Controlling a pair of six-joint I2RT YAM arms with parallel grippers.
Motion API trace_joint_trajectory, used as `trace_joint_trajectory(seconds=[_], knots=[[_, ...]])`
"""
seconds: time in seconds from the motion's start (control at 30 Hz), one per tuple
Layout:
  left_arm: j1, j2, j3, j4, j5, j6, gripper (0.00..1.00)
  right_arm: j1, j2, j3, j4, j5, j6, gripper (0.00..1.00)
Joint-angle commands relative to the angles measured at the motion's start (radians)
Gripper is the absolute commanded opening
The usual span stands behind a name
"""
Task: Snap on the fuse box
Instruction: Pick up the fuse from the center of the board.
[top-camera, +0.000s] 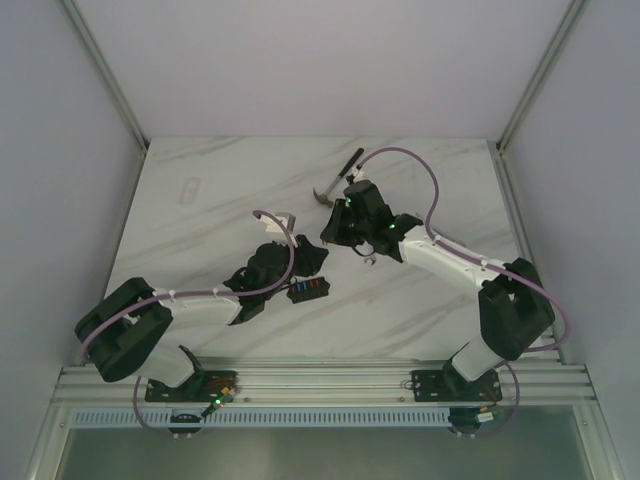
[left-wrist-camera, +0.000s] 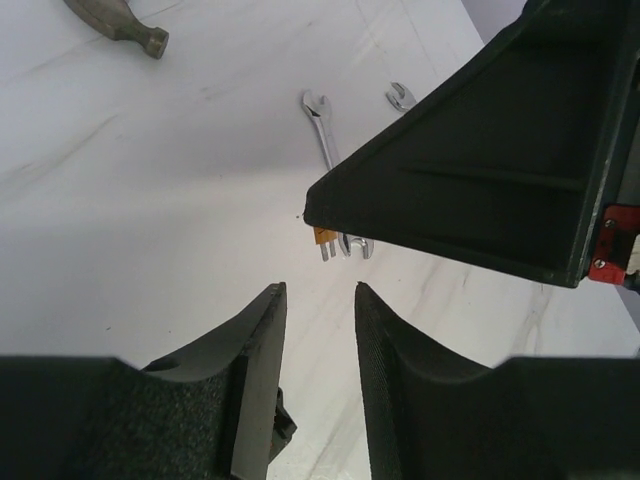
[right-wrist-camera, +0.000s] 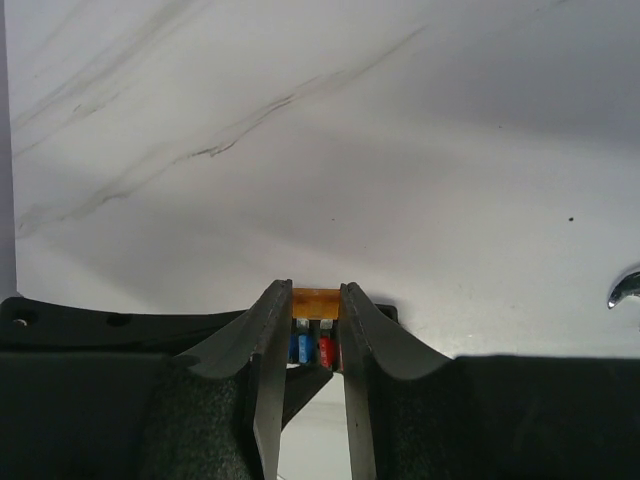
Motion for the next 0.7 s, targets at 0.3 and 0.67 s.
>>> trace_joint_trajectory(seconds=[0.3, 0.67], knots=[[-0.005, 0.011, 0.028, 0.075, -0.032, 0.02, 0.26, 0.02, -0.023, -0.034, 0.047, -0.032, 0.033, 0.25], [-0.005, 0.005, 0.024, 0.062, -0.042, 0.023, 0.09, 0.025, -0.057, -0.05, 0.059, -0.034, 0.041, 0.26]])
